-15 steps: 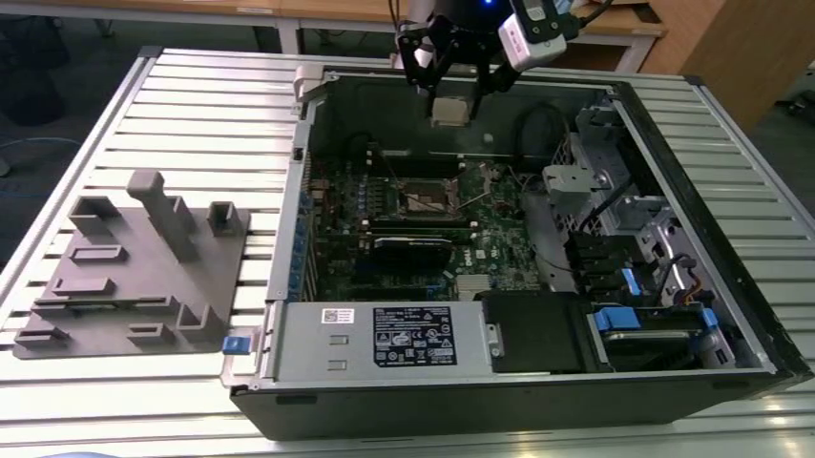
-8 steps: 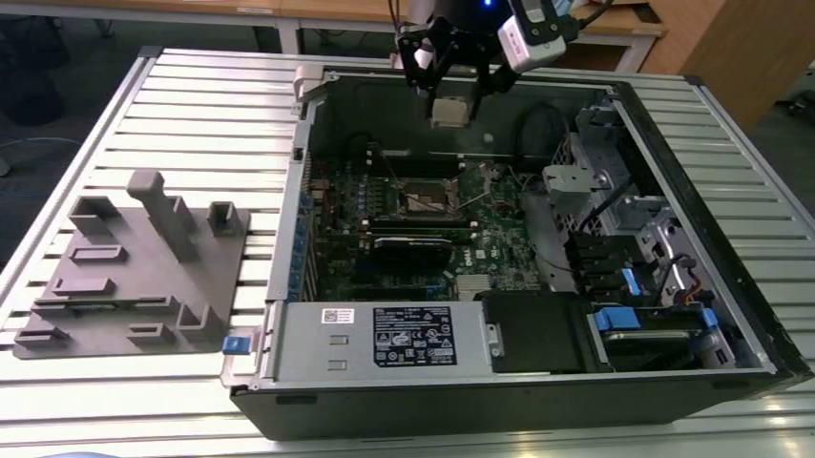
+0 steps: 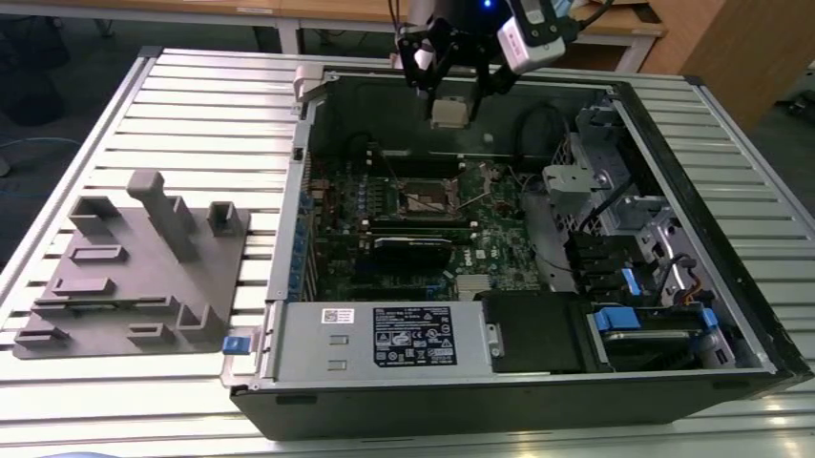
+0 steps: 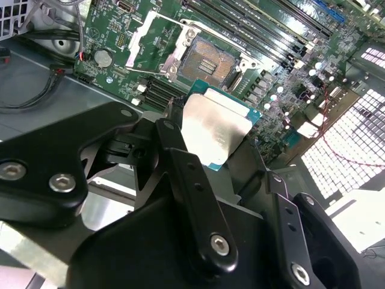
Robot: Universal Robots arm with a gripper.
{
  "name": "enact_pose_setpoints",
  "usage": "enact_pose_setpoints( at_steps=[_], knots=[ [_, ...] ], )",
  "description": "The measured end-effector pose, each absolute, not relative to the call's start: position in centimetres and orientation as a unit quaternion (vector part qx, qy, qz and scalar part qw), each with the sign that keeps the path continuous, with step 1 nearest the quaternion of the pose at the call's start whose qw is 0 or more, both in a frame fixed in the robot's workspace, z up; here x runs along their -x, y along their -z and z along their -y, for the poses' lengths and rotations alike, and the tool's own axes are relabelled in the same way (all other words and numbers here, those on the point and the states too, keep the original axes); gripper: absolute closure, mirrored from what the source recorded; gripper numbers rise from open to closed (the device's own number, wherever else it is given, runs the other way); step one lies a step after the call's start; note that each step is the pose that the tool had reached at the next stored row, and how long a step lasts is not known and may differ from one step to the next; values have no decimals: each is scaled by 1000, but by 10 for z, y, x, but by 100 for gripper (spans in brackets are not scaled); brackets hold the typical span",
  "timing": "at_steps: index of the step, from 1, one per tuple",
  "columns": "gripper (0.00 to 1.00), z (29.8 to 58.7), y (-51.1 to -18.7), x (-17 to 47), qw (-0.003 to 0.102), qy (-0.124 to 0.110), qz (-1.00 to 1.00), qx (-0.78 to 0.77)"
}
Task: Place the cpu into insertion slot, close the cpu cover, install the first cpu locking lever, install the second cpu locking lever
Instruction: 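Place the cpu into insertion slot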
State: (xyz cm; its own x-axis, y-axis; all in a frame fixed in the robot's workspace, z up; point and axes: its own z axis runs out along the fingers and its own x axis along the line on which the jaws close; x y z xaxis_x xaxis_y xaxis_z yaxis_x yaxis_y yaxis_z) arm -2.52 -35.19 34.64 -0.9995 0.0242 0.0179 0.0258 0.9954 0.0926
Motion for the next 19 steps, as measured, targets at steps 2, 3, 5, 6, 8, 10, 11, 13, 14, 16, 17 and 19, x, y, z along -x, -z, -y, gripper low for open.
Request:
enact_pose_setpoints(
  at_steps=[2,3,5,6,8,10,11,13,14,16,17,19],
  knots=[
    [46,352,-346,25,8,46,999,13],
    [46,352,-345,25,8,46,999,13],
    [46,352,-345,25,8,46,999,13],
    [46,352,-345,25,8,46,999,13],
    [46,352,-345,25,8,46,999,13],
    [46,352,-344,25,8,46,999,13],
    [46,352,-344,25,8,46,999,13],
    [46,352,-344,25,8,46,999,13],
    [46,352,-343,25,8,46,999,13],
    [46,352,-343,25,8,46,999,12],
    [46,352,-343,25,8,46,999,13],
    [46,352,-343,25,8,46,999,13]
  ],
)
